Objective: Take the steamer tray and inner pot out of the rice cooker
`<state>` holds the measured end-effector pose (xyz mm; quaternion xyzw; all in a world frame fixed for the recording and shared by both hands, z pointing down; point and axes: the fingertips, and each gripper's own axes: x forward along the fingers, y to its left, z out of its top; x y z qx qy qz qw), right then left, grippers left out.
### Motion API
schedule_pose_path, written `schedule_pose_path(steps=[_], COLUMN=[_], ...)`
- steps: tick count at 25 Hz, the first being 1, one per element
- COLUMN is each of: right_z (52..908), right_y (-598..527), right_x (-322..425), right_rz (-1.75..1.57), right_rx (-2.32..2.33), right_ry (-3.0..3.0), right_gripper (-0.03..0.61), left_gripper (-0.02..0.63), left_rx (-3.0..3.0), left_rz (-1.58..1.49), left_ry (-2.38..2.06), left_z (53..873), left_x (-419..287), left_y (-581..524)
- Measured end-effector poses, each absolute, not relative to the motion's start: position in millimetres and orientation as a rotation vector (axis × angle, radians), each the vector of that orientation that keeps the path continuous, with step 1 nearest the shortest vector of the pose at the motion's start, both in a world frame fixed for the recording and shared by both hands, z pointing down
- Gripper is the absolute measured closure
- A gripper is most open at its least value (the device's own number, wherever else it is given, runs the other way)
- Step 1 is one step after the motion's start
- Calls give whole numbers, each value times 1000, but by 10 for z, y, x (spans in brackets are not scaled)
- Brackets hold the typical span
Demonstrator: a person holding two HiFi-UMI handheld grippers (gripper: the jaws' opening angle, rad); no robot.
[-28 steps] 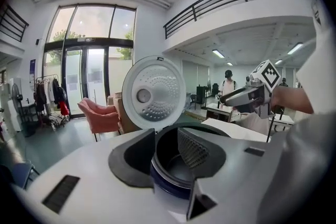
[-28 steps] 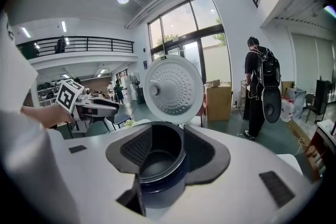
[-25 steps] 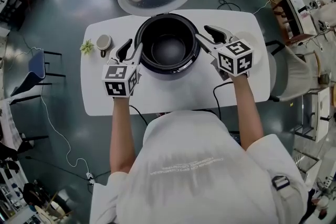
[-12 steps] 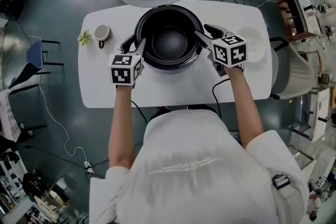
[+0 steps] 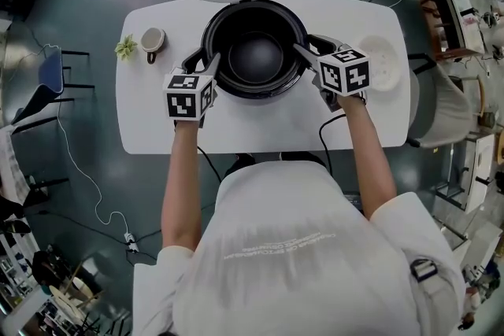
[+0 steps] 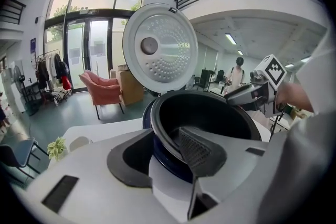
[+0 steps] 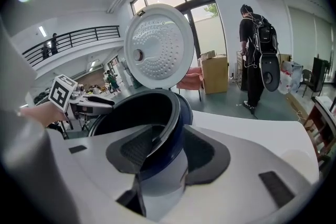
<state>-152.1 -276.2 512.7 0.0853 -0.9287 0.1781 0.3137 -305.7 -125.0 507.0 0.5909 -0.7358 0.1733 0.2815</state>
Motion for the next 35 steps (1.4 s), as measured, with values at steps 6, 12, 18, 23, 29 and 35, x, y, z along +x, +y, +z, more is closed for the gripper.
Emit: schedule_pose_path(steps=[6,12,18,23,29,35], right_z=[5136,5138,5126,5131,5130,5093], right_y=[-2782,-2800,-2759,-2800,-2789,-2760], right_x=[-1512,-1507,-1539,-1561,-1614,-1606], right_rz=[474,483,574,643,584,514], right_rx=[226,269,282,326,342,350], right_ry=[-2455,-2474,-2483,-2478,-2470,-2492], right_gripper=[387,414,443,443,419,427], left_gripper=[446,462,462,463,466,487], left_rx=[1538,1519,1499,1493,1492,1450], left_rz=[375,268,247,208,206,168], left_ry=[-1990,-1984,-2010,-2019,-2019,-2008], left_z=[5074,5065,5054,5058,5050,5062], left_x=[-3053,-2976,-2980,-2976,-2983,-3010], left_y=[-1262,-1301,-1281,-1271,-1252,-1221])
